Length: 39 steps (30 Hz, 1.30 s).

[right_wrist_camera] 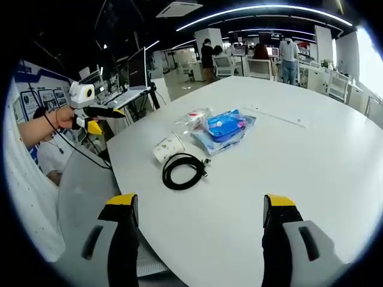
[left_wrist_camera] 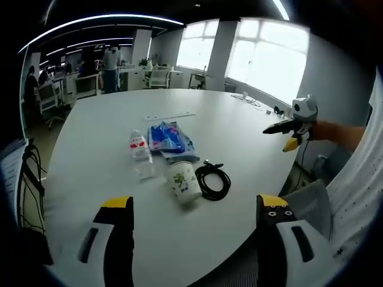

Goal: Arrange the tabletop items into an orderly group along one side of the table until the central work area is clear of visible clutter.

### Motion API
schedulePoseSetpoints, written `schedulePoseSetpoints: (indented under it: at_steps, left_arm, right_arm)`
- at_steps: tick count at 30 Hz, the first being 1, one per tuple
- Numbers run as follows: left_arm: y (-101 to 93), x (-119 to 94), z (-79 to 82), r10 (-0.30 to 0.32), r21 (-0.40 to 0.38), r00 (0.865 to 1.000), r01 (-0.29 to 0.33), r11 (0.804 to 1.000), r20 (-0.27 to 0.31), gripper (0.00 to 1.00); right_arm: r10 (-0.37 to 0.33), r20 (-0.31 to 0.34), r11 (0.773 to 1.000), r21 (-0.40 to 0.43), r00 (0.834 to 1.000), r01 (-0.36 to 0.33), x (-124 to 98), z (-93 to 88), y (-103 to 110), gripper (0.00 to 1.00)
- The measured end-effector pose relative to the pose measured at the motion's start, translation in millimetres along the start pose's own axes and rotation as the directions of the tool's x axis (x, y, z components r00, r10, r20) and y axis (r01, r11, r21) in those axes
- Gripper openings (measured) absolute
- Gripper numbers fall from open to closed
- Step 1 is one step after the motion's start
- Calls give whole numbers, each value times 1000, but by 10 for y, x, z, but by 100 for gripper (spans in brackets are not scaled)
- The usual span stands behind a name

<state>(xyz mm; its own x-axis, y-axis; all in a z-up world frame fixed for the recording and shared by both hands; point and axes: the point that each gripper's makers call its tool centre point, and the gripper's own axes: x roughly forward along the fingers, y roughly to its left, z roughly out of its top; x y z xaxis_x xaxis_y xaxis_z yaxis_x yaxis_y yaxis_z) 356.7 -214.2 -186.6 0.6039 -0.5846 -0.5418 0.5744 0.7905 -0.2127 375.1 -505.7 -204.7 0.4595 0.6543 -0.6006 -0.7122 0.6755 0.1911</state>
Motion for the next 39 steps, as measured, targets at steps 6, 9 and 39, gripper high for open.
schedulePoseSetpoints:
  at_steps: [6, 9, 39]
  left_arm:
    - [-8, -1, 10, -3, 2, 1000, 3, 1000, 1, 86]
    - [-11, -3, 29, -3, 2, 1000, 3, 1000, 6, 86]
    - [-42, 30, 64, -11, 5, 1000, 11, 1000, 4, 85]
  right_arm:
    - [3, -2, 1000, -6, 1000, -3, 5, 28, -4, 85]
    - [4, -3, 1000, -9, 1000, -4, 4, 54, -3, 85]
    - [20, -9, 1000, -21, 1000, -20, 48, 91, -23, 84]
